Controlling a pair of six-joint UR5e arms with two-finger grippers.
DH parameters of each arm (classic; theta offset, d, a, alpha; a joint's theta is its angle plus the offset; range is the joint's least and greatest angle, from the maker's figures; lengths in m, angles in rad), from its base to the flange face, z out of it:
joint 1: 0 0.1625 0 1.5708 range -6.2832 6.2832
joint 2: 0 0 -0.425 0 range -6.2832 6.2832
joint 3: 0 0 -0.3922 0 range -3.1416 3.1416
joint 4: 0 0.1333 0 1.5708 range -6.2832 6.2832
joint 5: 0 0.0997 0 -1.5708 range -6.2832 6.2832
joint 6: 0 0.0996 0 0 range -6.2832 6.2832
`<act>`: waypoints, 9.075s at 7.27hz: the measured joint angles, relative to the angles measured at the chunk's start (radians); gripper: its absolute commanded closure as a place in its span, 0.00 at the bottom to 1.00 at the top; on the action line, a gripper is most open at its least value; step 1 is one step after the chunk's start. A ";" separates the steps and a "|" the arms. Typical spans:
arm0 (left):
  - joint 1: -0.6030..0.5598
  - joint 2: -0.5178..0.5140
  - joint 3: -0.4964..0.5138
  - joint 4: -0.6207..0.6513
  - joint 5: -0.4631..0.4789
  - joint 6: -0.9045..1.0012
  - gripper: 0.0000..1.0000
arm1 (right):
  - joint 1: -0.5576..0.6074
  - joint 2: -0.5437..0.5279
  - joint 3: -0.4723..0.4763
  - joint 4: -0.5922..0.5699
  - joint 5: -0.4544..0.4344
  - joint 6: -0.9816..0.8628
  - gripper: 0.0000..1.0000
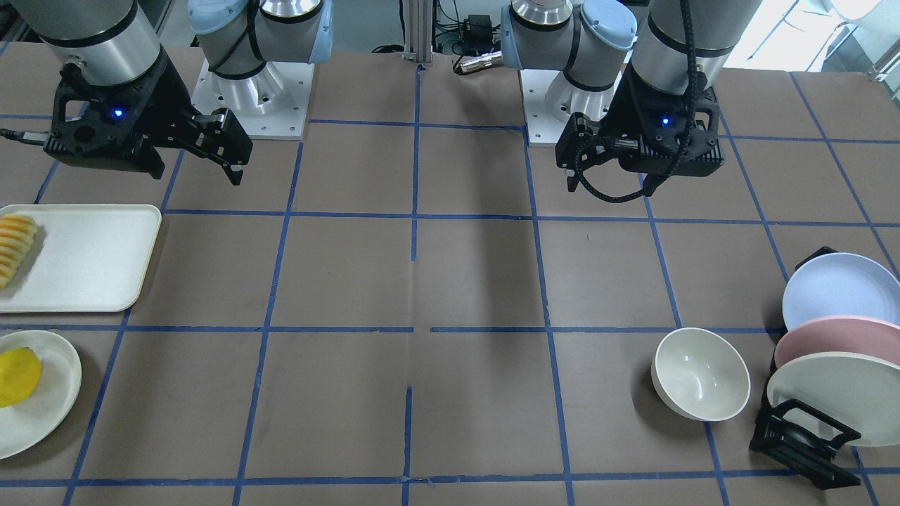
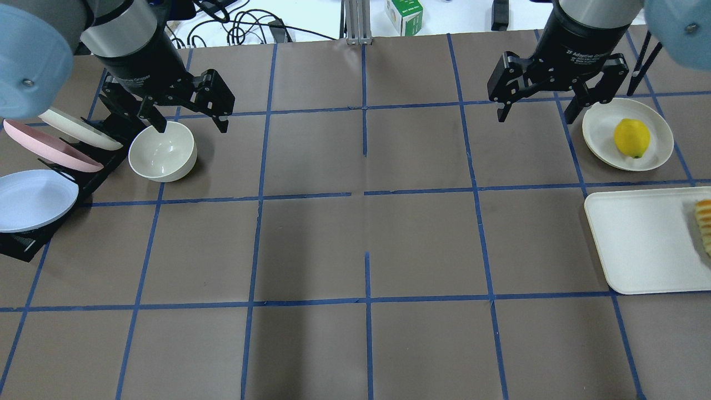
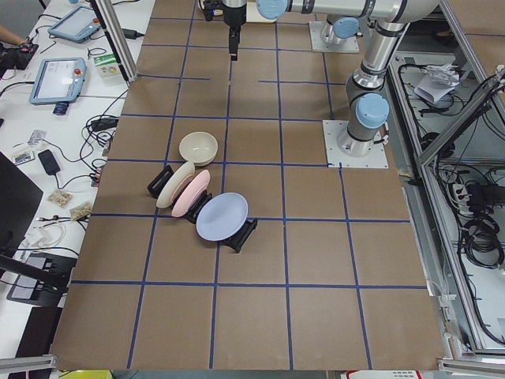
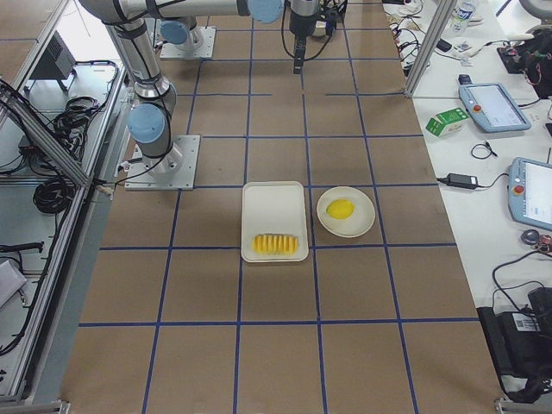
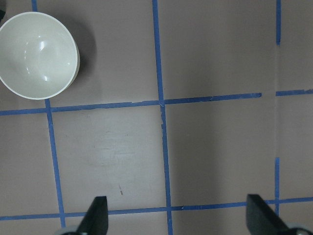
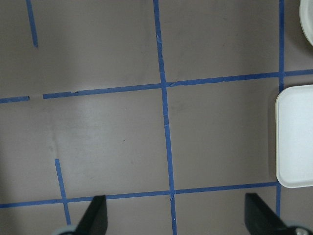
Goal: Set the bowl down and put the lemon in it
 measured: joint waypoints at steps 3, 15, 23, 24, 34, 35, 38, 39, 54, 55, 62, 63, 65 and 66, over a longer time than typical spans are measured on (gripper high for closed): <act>0.057 -0.018 -0.005 0.011 0.003 0.010 0.00 | 0.000 -0.001 -0.002 -0.002 0.005 -0.001 0.00; 0.396 -0.445 -0.086 0.535 -0.002 0.366 0.19 | -0.405 0.369 0.004 -0.437 -0.036 -0.359 0.00; 0.397 -0.456 -0.108 0.562 0.000 0.356 0.30 | -0.500 0.557 0.000 -0.613 -0.039 -0.525 0.00; 0.397 -0.456 -0.110 0.562 0.000 0.356 0.46 | -0.502 0.571 -0.001 -0.626 -0.036 -0.527 0.07; 0.270 -0.341 -0.065 0.384 -0.032 0.271 1.00 | -0.493 0.438 -0.105 -0.404 -0.031 -0.473 1.00; 0.195 -0.323 -0.066 0.364 -0.071 0.193 1.00 | -0.479 0.424 -0.117 -0.377 -0.024 -0.446 1.00; -0.052 -0.355 -0.093 0.482 -0.174 -0.110 1.00 | -0.374 0.391 -0.125 -0.317 -0.009 -0.336 1.00; -0.135 -0.366 -0.118 0.532 -0.177 -0.206 1.00 | -0.322 0.377 -0.125 -0.296 -0.008 -0.275 1.00; 0.037 -0.057 0.017 -0.011 -0.012 -0.107 0.00 | 0.268 0.396 -0.077 -0.326 0.090 0.327 1.00; 0.045 -0.038 0.015 -0.019 -0.011 -0.106 0.00 | 0.299 0.417 -0.067 -0.366 0.087 0.355 1.00; 0.056 -0.018 0.014 -0.025 -0.011 -0.106 0.00 | 0.363 0.520 0.035 -0.535 0.083 0.461 1.00; 0.055 -0.017 0.015 -0.025 -0.011 -0.106 0.00 | 0.362 0.522 0.052 -0.554 0.087 0.461 1.00; 0.055 -0.013 0.016 -0.028 -0.010 -0.106 0.00 | 0.362 0.527 0.066 -0.561 0.088 0.458 0.72; 0.055 -0.009 0.017 -0.027 -0.011 -0.106 0.00 | 0.362 0.527 0.071 -0.562 0.085 0.458 0.36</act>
